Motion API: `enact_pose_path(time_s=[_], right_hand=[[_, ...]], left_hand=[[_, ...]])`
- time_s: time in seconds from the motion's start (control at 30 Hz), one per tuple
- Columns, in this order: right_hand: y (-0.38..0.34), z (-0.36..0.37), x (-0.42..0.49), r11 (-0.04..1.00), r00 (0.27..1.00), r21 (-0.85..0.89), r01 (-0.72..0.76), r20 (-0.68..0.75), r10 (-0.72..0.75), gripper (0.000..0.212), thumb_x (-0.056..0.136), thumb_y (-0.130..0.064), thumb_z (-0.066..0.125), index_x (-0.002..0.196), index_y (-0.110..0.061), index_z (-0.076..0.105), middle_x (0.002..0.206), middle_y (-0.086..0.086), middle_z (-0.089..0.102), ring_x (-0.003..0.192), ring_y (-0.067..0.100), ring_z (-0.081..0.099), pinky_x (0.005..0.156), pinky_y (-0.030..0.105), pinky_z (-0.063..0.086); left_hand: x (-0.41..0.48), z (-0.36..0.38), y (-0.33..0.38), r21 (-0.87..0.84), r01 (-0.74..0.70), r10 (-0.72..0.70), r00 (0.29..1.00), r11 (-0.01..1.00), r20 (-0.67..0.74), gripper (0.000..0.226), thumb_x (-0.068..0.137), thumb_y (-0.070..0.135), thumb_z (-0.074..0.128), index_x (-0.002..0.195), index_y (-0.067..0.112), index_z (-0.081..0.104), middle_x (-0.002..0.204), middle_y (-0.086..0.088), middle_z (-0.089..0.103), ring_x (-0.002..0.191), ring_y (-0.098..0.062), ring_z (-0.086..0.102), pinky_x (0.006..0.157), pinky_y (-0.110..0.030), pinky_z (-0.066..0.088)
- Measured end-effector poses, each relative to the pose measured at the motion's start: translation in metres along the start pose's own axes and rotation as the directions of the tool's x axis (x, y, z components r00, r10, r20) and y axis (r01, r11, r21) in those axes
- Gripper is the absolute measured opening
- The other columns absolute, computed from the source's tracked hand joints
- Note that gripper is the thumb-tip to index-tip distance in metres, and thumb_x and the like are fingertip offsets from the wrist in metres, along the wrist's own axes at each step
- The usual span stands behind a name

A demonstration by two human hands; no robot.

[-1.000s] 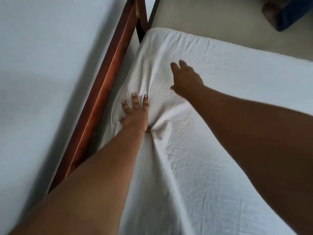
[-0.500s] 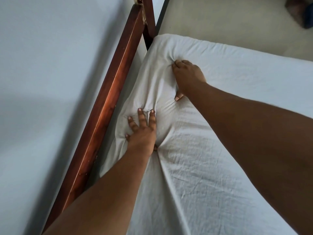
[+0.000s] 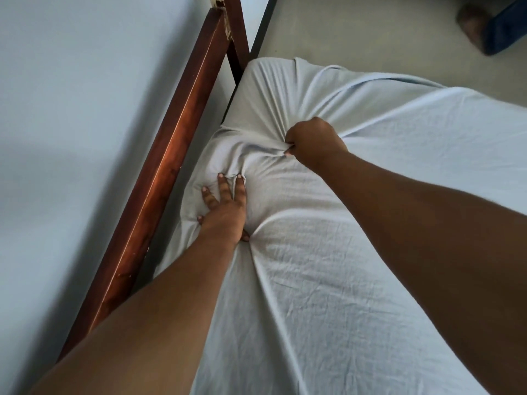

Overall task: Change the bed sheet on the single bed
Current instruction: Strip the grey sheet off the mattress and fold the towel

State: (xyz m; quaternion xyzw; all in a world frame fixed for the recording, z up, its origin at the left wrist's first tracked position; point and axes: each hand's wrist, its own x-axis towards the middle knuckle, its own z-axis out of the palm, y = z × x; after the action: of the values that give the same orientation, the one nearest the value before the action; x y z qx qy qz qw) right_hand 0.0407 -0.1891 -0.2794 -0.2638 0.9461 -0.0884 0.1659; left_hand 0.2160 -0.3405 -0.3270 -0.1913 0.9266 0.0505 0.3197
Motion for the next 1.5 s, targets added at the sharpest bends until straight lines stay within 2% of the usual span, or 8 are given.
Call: enact_pose_path(time_s=[0.13, 0.37, 0.63, 0.8, 0.97, 1.17, 1.33, 1.5], right_hand=[[-0.005, -0.001, -0.065, 0.997, 0.988, 0.062, 0.05, 0.143, -0.058, 0.017, 0.083, -0.021, 0.066, 0.097, -0.023, 0.075, 0.099, 0.012, 0.071, 0.097, 0.037, 0.067, 0.087, 0.038, 0.055], [-0.015, -0.048, -0.184, 0.989, 0.978, 0.126, 0.073, 0.187, -0.096, 0.009, 0.079, -0.017, 0.069, 0.089, -0.018, 0.069, 0.088, 0.002, 0.069, 0.087, 0.025, 0.064, 0.068, 0.029, 0.045], [-0.011, -0.061, -0.208, 0.998, 0.93, -0.057, -0.022, -0.367, -0.001, 0.045, 0.075, -0.005, 0.071, 0.118, -0.017, 0.066, 0.111, 0.004, 0.069, 0.111, 0.031, 0.062, 0.094, 0.045, 0.047], [-0.057, -0.018, -0.266, 0.989, 0.996, 0.145, 0.008, 0.083, -0.02, 0.058, 0.09, -0.027, 0.067, 0.143, -0.012, 0.049, 0.144, 0.012, 0.051, 0.132, 0.034, 0.049, 0.107, 0.046, 0.044], [-0.12, 0.037, -0.338, 0.949, 0.882, 0.312, -0.046, 0.459, -0.108, 0.07, 0.099, -0.044, 0.057, 0.158, -0.019, 0.029, 0.162, 0.004, 0.033, 0.147, 0.022, 0.035, 0.119, 0.034, 0.029], [-0.166, 0.07, -0.393, 0.864, 0.795, 0.438, -0.247, 0.602, -0.078, 0.053, 0.104, -0.036, 0.046, 0.156, -0.023, 0.037, 0.155, 0.004, 0.047, 0.14, 0.022, 0.046, 0.115, 0.031, 0.036], [-0.181, 0.068, -0.417, 0.625, 0.75, 0.564, -0.539, 0.659, 0.052, 0.045, 0.103, -0.03, 0.042, 0.148, -0.032, 0.047, 0.14, 0.001, 0.058, 0.111, 0.017, 0.064, 0.076, 0.018, 0.047], [-0.194, 0.055, -0.435, 0.483, 0.785, 0.661, -0.574, 0.612, 0.096, 0.037, 0.1, -0.022, 0.047, 0.134, -0.032, 0.057, 0.127, -0.007, 0.065, 0.111, 0.01, 0.063, 0.092, 0.022, 0.051]], left_hand=[[0.003, -0.001, 0.002, -0.021, 0.019, -0.018, 0.999, 1.0, 0.032, 0.129, 0.079, 0.038, 0.082, 0.153, 0.034, -0.023, 0.161, -0.005, -0.032, 0.146, -0.053, -0.017, 0.104, -0.078, 0.028], [-0.052, 0.007, 0.008, 0.037, -0.038, 0.047, 0.959, 0.999, -0.278, 0.064, 0.103, 0.022, 0.044, 0.159, 0.02, 0.012, 0.165, -0.016, 0.01, 0.15, -0.043, 0.014, 0.105, -0.062, 0.042], [-0.171, 0.041, 0.004, -0.296, -0.445, 0.181, 0.76, 0.845, -0.624, 0.07, 0.086, 0.008, 0.073, 0.149, 0.001, 0.042, 0.151, -0.017, 0.046, 0.138, -0.026, 0.046, 0.114, -0.038, 0.041], [-0.23, 0.066, -0.033, -0.577, -0.004, -0.307, 0.843, 0.816, -0.441, 0.068, 0.088, 0.019, 0.073, 0.145, -0.004, 0.043, 0.143, -0.025, 0.05, 0.133, -0.039, 0.049, 0.108, -0.046, 0.043], [-0.269, 0.09, -0.073, -0.704, 0.517, -0.66, 0.746, 0.487, 0.091, 0.064, 0.1, 0.041, 0.054, 0.146, -0.002, 0.039, 0.145, -0.026, 0.046, 0.133, -0.044, 0.043, 0.101, -0.055, 0.042], [-0.288, 0.093, -0.084, -0.866, 0.497, -0.327, 0.829, 0.056, 0.454, 0.024, 0.102, 0.021, 0.053, 0.115, 0.002, 0.061, 0.086, -0.011, 0.066, 0.066, -0.023, 0.063, 0.062, -0.033, 0.056], [-0.301, 0.081, -0.087, -0.767, 0.396, -0.287, 0.915, 0.505, 0.283, 0.009, 0.085, 0.02, 0.073, 0.081, 0.016, 0.065, 0.082, -0.002, 0.071, 0.079, -0.021, 0.068, 0.08, -0.038, 0.06], [-0.331, 0.052, -0.065, -0.924, 0.283, -0.098, 0.959, 0.255, 0.267, 0.022, 0.09, 0.018, 0.069, 0.079, 0.017, 0.051, 0.07, -0.002, 0.052, 0.068, -0.015, 0.048, 0.064, -0.025, 0.045]])
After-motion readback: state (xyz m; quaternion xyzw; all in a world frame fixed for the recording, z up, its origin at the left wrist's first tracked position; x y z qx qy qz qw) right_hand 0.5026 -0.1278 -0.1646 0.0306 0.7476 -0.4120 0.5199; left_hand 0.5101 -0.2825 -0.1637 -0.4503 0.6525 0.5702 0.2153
